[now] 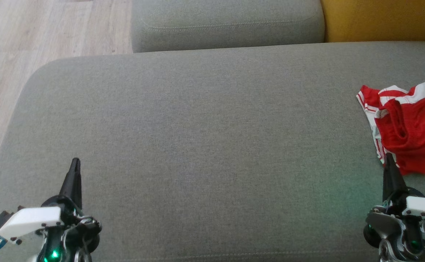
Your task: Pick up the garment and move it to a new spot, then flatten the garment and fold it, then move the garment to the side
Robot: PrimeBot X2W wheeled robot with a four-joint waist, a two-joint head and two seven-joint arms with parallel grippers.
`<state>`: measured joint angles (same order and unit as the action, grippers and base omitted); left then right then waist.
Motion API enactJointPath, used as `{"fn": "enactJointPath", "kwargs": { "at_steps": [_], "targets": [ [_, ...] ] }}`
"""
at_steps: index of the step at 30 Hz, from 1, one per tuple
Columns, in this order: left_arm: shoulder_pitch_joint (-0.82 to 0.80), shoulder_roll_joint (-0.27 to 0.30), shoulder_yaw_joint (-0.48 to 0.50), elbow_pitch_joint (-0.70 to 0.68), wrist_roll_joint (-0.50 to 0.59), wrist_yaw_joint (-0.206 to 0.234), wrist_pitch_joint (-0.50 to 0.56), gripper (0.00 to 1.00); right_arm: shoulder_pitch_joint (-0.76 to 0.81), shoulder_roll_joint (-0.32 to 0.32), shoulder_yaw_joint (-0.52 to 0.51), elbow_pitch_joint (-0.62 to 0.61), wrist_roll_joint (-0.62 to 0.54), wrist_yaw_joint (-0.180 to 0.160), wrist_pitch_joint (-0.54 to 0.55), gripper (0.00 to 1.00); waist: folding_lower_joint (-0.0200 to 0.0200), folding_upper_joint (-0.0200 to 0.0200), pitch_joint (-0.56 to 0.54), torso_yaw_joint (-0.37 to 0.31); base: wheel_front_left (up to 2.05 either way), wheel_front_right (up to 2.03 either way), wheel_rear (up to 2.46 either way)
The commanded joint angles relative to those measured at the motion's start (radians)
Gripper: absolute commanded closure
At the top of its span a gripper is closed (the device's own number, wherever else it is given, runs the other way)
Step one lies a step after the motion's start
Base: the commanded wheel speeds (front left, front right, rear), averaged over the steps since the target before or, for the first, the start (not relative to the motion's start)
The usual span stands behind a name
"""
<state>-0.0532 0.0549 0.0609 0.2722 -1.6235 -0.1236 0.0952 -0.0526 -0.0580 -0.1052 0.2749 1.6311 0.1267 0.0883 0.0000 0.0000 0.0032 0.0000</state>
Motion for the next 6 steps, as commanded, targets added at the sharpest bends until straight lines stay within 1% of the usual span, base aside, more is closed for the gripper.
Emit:
{"fn": "enactJointPath", "kwargs": {
  "at_steps": [1,6],
  "targets": [
    [-0.054,0.007,0.038,-0.028,0.002,-0.007,0.006,1.0,-0.053,-0.011,0.017,-0.032,-0.001,0.004,0.004,1.0,0.0,0.0,0.0,0.0,0.0,0.0,0.0],
    [-0.054,0.006,0.039,-0.027,0.003,-0.007,0.007,1.0,-0.053,-0.01,0.016,-0.031,-0.002,0.004,0.005,1.0,0.0,0.0,0.0,0.0,0.0,0.0,0.0]
  ]
}}
